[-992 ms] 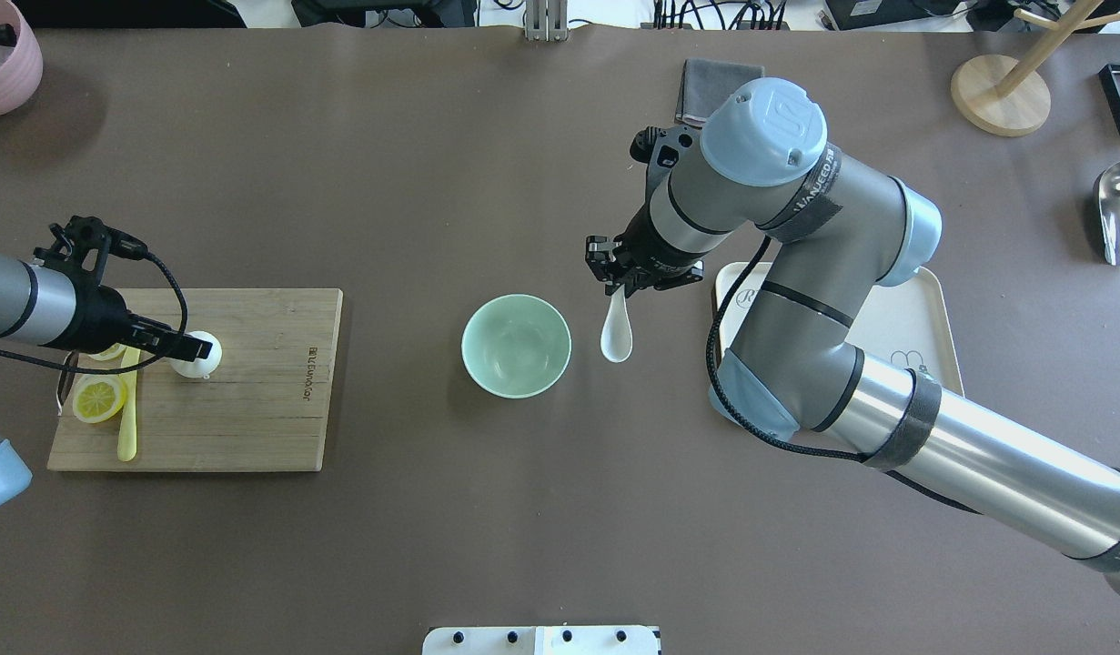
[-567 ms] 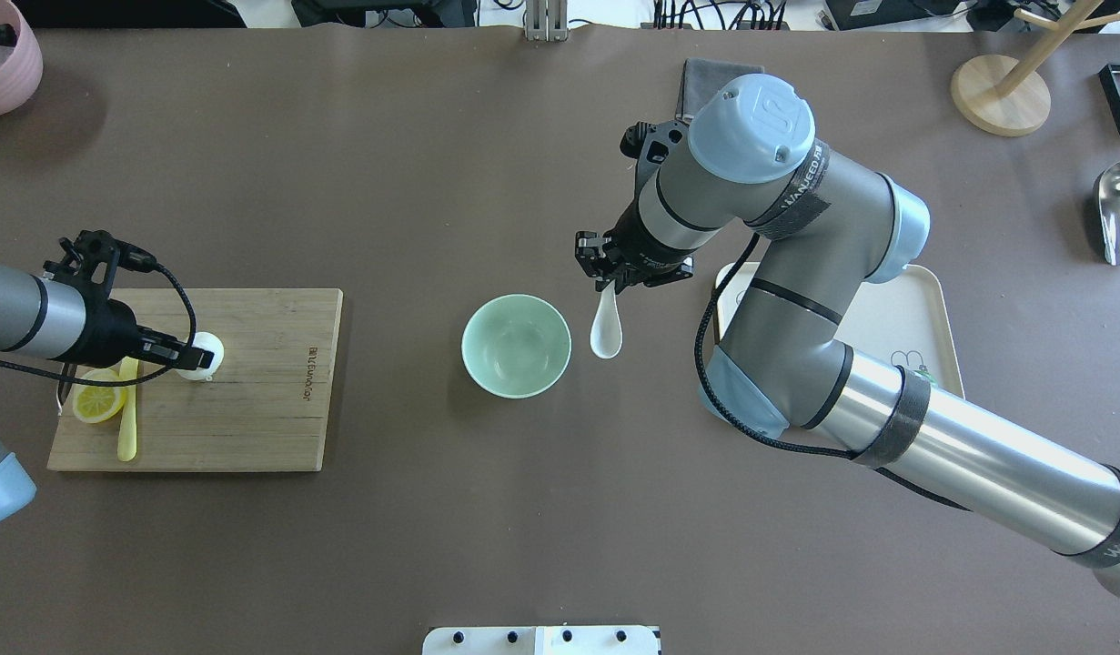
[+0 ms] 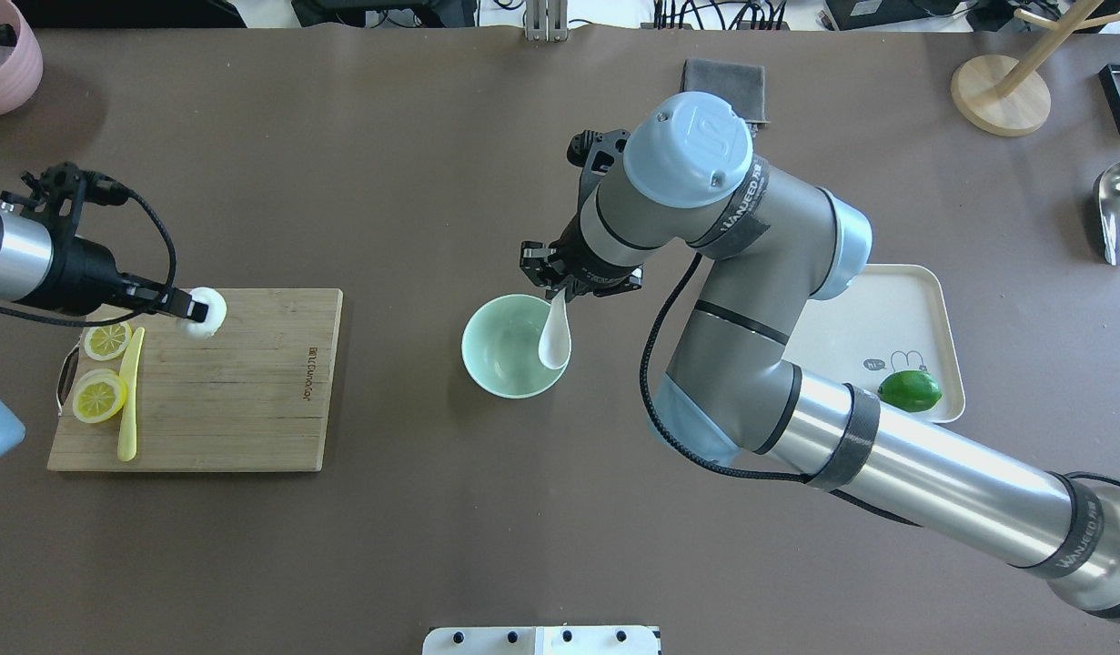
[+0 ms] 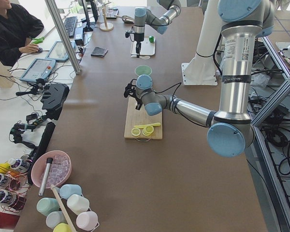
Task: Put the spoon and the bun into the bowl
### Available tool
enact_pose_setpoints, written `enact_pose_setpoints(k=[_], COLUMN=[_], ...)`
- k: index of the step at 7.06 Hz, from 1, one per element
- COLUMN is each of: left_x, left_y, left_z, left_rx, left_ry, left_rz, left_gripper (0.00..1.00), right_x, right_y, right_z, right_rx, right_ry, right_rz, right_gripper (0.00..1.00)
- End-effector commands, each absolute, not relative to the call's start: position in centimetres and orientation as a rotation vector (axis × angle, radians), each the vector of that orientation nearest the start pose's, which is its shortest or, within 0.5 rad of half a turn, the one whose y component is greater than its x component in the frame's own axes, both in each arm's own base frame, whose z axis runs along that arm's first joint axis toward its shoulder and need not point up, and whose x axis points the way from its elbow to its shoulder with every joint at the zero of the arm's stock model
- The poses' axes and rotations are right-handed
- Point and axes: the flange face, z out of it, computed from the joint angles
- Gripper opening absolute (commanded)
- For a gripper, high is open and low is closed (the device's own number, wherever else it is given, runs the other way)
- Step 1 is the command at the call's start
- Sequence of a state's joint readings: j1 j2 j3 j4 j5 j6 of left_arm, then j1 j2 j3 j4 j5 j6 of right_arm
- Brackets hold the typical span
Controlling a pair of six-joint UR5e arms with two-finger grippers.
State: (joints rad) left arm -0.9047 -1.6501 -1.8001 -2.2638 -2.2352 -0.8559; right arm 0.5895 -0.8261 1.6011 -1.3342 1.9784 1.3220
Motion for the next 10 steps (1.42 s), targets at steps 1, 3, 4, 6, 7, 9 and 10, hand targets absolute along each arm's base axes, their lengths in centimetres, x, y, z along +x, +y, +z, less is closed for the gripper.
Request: enact_pose_setpoints(k=[1,3,4,6,7,9,10], left_x=[27.7,28.4,28.6,28.7,29.0,29.6,30.8], left_y=[-49.9,-50.8,-50.8,-50.9,-51.3,-51.9,-52.2], left_z=[36.0,35.3,35.1,34.7,34.2,32.8,29.1], left_rx=[0.276,0.258,0.260,0.263,0.269,0.278,0.232], left_ry=[1.125,1.110,1.111,1.114,1.118,1.130,1.188], left_rz=[0.149,0.140,0.140,0.143,0.146,0.147,0.052], left_gripper=[0.00,0.00,0.00,0.00,0.00,0.00,0.00], right_x=[-57.1,-57.9,-58.2,-59.2,-59.2,-56.9,-53.4], right_y=[-44.7,-44.8,-45.2,-46.2,-46.2,-46.9,-48.8], right_z=[15.0,15.3,15.9,17.4,17.4,15.5,14.7], right_rx=[0.107,0.155,0.165,0.191,0.190,0.167,0.104], right_ry=[-1.041,-1.016,-0.999,-1.001,-1.008,-1.051,-1.079], right_rz=[0.103,0.124,0.126,0.143,0.147,0.153,0.140], right_gripper=[0.00,0.00,0.00,0.00,0.96,1.00,1.00])
